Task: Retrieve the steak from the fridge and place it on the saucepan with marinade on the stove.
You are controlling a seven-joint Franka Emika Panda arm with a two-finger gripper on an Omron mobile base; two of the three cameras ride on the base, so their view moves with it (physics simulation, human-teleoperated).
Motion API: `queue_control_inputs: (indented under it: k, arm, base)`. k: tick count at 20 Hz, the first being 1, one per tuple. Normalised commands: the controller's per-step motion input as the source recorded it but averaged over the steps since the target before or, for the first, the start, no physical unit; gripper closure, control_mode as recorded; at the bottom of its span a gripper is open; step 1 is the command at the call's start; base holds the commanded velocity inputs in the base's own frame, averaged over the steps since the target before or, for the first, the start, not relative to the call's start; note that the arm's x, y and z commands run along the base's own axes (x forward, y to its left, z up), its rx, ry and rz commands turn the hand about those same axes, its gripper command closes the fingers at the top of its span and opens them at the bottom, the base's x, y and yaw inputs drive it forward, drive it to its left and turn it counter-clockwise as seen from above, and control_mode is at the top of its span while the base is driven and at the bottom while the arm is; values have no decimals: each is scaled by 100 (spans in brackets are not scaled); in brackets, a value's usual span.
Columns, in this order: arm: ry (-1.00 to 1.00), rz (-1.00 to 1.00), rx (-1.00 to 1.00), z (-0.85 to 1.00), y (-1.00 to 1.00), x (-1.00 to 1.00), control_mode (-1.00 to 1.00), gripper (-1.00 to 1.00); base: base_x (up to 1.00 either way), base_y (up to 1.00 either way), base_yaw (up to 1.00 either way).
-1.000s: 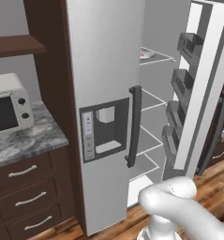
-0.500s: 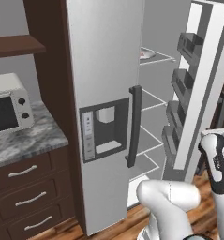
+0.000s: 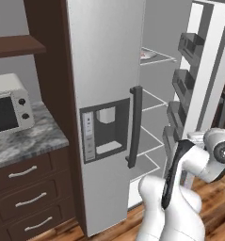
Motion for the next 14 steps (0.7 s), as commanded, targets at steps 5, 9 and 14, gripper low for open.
queue_control_inputs:
  k: [5, 9, 14]
  arm:
    - [8, -31, -3, 7, 65, 28, -100, -100]
    - [5, -13, -3, -22, 67, 38, -100, -100]
    - [-2, -1, -3, -59, 38, 57, -100, -100]
  base:
    - [0, 0, 0]
    - [0, 0, 0]
    - [0, 0, 0]
